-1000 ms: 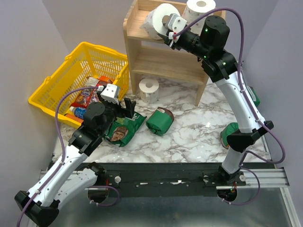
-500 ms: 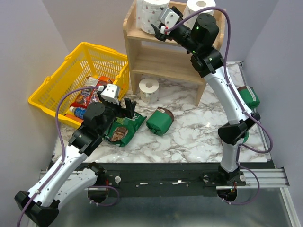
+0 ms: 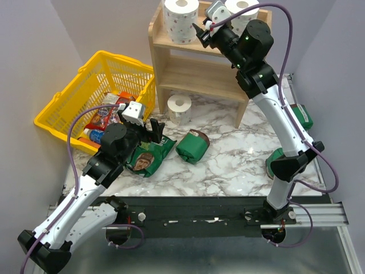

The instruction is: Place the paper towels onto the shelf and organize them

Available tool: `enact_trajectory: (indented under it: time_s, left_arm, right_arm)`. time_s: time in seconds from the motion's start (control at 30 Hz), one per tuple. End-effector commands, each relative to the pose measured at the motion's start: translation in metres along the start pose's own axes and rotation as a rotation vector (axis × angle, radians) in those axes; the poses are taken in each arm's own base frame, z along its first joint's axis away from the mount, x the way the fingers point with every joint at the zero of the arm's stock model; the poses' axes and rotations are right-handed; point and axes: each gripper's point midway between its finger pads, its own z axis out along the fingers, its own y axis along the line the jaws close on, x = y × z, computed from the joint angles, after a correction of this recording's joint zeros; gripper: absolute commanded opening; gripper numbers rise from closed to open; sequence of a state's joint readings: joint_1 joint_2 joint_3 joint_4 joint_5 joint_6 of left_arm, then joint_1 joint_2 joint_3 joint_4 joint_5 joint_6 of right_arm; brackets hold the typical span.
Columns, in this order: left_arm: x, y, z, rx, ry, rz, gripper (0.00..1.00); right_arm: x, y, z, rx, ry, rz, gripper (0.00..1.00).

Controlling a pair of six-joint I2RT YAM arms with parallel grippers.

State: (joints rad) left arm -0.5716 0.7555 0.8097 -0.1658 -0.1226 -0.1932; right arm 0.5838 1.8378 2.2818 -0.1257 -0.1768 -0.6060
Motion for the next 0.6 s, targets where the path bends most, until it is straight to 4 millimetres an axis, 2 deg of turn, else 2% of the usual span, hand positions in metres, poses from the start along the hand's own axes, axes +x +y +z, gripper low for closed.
enact_trajectory:
  time_s: [0.0, 0.17, 0.27, 0.4, 0.57]
  left_arm:
    - [-0.011, -0.004, -0.002, 0.018, -0.023, -0.001, 0.99]
    - [-0.010, -0.003, -0.002, 0.014, -0.019, -0.001, 0.99]
    - [-0.010, -0.003, -0.001, 0.012, -0.018, 0.001, 0.99]
    - [-0.009, -0.003, 0.000, 0.010, -0.012, 0.005, 0.99]
    - [-0.009, -0.003, 0.001, 0.010, -0.011, 0.005, 0.99]
  right_arm:
    - [0.015, 0.000, -0.008, 0.056, 0.072, 0.086, 0.58]
    - [0.032, 0.019, 0.004, 0.010, 0.085, 0.135, 0.57]
    - [0.034, 0.019, 0.010, 0.018, 0.081, 0.146, 0.57]
    - [0.050, 0.027, 0.026, 0.019, 0.089, 0.170, 0.54]
    - [0.060, 0.032, 0.039, 0.029, 0.071, 0.198, 0.52]
